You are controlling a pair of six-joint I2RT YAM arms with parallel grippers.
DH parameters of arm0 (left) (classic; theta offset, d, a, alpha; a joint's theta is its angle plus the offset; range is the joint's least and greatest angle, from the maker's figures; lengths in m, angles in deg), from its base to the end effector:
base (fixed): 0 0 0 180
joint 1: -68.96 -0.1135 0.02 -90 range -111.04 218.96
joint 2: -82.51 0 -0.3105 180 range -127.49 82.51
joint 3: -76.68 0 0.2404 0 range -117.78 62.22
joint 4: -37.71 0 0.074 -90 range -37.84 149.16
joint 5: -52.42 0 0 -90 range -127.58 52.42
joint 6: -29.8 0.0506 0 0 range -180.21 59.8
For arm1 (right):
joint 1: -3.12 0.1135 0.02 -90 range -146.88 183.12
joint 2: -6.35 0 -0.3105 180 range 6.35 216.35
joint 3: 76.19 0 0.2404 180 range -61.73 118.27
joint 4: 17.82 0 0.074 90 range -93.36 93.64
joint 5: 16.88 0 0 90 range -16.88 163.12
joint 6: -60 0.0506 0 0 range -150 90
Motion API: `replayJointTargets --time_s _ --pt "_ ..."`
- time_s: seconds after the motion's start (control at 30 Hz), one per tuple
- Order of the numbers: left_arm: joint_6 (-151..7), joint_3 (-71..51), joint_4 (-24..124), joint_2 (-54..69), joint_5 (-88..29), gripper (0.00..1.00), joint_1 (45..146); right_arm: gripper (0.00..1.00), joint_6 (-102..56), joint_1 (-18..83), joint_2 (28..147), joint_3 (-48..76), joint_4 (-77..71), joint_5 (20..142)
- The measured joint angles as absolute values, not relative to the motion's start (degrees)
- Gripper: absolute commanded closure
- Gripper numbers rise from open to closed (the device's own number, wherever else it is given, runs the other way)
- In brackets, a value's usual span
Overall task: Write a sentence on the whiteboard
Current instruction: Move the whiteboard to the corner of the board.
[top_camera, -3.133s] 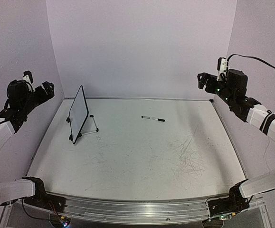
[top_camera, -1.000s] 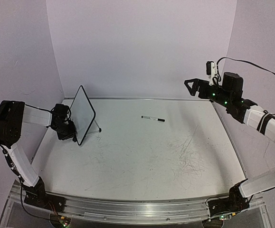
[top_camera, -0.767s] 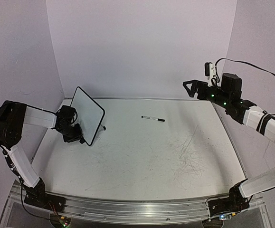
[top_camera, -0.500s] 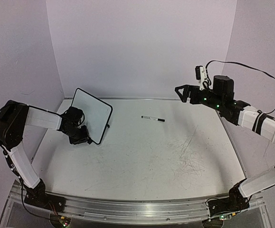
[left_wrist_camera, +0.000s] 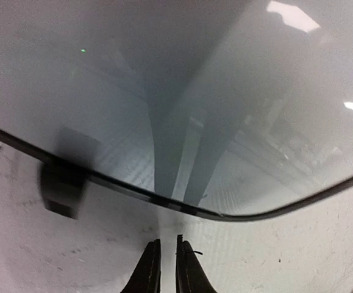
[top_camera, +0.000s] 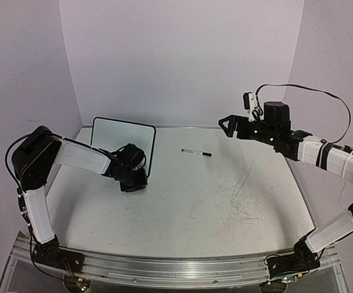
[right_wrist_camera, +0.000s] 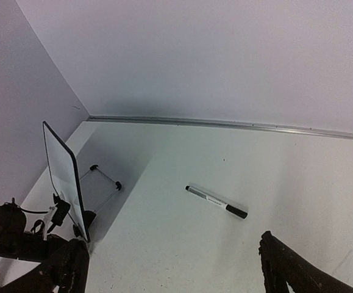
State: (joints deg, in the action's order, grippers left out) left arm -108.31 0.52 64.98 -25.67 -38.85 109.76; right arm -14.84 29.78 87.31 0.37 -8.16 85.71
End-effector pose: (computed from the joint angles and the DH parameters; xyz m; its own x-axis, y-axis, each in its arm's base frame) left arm 0.2917 -0.2503 0.1739 -0.9145 -0.1938 -0.3552 -0.0540 0.9285 -0.3675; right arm 0.2905 0.1582 0.3717 -0.3735 0.0981 -0.9224 -0.5483 0.7788 0.3048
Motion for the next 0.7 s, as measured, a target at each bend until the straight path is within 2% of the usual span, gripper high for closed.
replayJointTargets --time_s 0.13,0.2,0.33,0.4,0.5,0.57,0.7 --pt "-111.4 1.8 64.3 -24.6 -41.5 0.79 112.9 0.02 -13.5 32.1 90.1 -0.7 -7.8 86.6" --pt "-112.6 4.8 64.1 -22.1 -43.1 0.7 113.6 0.02 -13.3 33.8 90.7 -1.8 -7.0 86.8" --pt "-114.2 12.8 65.1 -12.2 -45.7 0.42 113.9 0.02 -12.6 38.7 92.8 -2.5 -6.0 86.8" --pt "-113.7 15.8 66.0 -6.3 -46.5 0.31 113.3 0.02 -12.0 41.1 94.5 -2.3 -6.0 86.7" --pt "-109.3 19.3 66.3 1.7 -44.6 0.1 108.6 0.02 -10.4 44.3 97.5 -1.5 -6.0 86.0" --pt "-105.5 20.3 67.2 5.2 -43.5 0.04 102.9 0.02 -8.7 46.2 99.1 -0.5 -6.1 85.3" --pt "-94.7 19.0 70.5 5.6 -44.0 0.01 94.5 0.02 -4.6 49.5 100.2 1.6 -6.5 83.1"
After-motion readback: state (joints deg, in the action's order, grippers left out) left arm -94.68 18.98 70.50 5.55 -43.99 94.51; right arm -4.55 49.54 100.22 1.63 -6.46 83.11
